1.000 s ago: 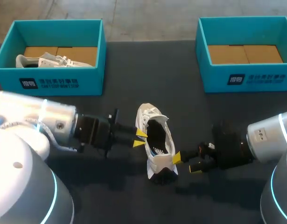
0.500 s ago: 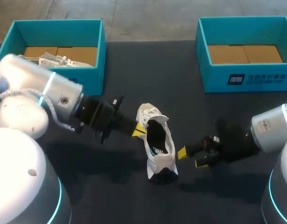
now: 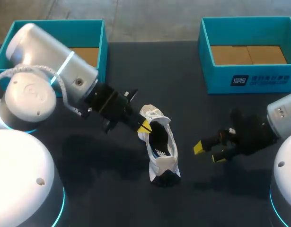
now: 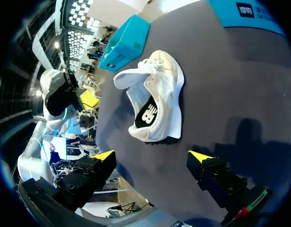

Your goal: Take the shoe out of the shoebox, open the shoe tongue, remove and reinsert the insole, then place the shoe into the shoebox

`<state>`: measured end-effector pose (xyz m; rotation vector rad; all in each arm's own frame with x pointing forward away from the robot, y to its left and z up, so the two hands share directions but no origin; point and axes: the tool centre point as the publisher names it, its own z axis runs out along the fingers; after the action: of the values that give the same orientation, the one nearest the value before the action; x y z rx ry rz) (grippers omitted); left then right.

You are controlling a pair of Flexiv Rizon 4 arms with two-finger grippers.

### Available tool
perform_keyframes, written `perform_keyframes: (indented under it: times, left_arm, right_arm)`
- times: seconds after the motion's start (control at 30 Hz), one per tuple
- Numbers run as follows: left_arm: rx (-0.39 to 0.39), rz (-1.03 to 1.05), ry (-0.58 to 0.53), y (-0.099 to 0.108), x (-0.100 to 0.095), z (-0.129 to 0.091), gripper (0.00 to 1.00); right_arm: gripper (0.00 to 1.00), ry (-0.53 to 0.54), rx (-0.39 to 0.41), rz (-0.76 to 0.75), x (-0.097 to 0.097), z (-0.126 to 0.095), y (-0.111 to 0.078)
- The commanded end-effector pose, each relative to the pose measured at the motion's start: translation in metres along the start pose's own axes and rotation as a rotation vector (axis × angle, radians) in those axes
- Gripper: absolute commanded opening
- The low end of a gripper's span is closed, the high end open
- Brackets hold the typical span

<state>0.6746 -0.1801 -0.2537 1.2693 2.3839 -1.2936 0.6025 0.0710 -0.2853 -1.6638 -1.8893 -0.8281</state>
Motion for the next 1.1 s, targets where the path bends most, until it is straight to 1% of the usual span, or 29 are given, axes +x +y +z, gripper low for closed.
perform_keyframes:
  times: [0.03,0.07,0.1,0.8,0.83,0.87,0.93,1.07,1.1]
  left_arm:
    - [-0.028,-0.006,0.261,-0.003,-0.006,0.002,0.00]
    - [-0.035,-0.007,0.284,-0.004,-0.006,0.002,0.00]
    - [-0.035,-0.007,0.284,-0.004,-0.006,0.002,0.00]
    - [-0.035,-0.007,0.284,-0.004,-0.006,0.002,0.00]
    - [-0.050,0.004,0.287,-0.002,-0.008,0.002,0.00]
    - [-0.068,0.018,0.299,0.000,-0.010,0.002,0.00]
    - [-0.076,0.039,0.319,0.002,-0.011,0.003,0.00]
    - [-0.088,0.087,0.387,0.002,-0.012,0.008,0.00]
    - [-0.094,0.094,0.400,0.002,-0.011,0.009,0.00]
  right_arm:
    - [1.00,0.012,0.027,-0.017,-0.003,-0.036,-0.005]
    - [1.00,0.038,0.061,-0.048,-0.004,-0.037,-0.004]
    - [1.00,0.066,0.107,-0.074,-0.004,-0.038,-0.003]
    - [1.00,0.066,0.107,-0.074,-0.004,-0.038,-0.003]
    - [1.00,0.066,0.107,-0.074,-0.004,-0.038,-0.003]
    - [1.00,0.066,0.107,-0.074,-0.004,-0.038,-0.003]
    - [1.00,0.066,0.107,-0.074,-0.004,-0.038,-0.003]
    - [1.00,0.044,0.087,-0.100,-0.003,-0.049,-0.006]
    - [1.00,0.024,0.090,-0.097,-0.002,-0.051,-0.006]
